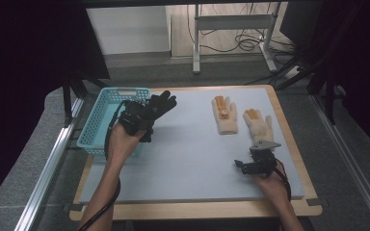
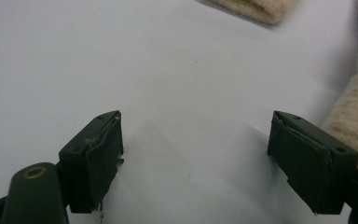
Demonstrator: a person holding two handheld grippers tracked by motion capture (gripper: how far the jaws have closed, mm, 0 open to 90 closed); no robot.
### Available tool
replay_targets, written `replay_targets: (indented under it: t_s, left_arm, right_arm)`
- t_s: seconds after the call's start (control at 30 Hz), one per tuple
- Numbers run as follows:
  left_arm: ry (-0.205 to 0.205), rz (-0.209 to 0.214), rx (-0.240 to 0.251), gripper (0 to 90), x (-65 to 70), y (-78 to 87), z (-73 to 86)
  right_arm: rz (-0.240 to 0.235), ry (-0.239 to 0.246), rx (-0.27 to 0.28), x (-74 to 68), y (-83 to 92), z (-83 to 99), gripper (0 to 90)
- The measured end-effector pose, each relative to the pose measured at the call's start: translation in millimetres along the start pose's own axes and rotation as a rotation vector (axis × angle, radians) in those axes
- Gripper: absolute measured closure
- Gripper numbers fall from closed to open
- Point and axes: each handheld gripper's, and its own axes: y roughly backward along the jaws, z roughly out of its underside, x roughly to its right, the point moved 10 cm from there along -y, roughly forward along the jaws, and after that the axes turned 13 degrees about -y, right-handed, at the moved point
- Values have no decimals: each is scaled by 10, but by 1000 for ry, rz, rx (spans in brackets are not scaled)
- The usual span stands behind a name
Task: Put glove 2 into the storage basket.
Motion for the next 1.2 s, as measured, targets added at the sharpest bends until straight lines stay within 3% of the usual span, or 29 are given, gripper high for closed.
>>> replay_targets:
  t_s: [0.03, 0.33, 0.37, 0.4, 0.57, 1.0, 1.2]
  left_arm:
    - [0, 0, 0, 615, 0, 0, 0]
    - [81, -51, -30, 604, -530, 25, 204]
    - [95, -66, -44, 599, -652, 21, 262]
    - [95, -66, -44, 597, -652, 21, 262]
    - [148, -104, -94, 593, -922, -54, 448]
    - [240, -162, -286, 580, -1371, -423, 893]
    - [279, -167, -342, 568, -1478, -576, 1018]
  right_arm:
    - [1, 0, -1, 1, 1, 1, 178]
    - [-1, -2, -1, -1, 0, 0, 178]
    - [0, -1, -2, -1, 0, 0, 178]
    - [0, -1, -2, -1, 0, 0, 178]
    - [0, 0, -2, 0, 1, 1, 178]
    - [0, -1, -1, -2, 0, 0, 177]
    - [-1, -2, -1, -2, -1, 0, 178]
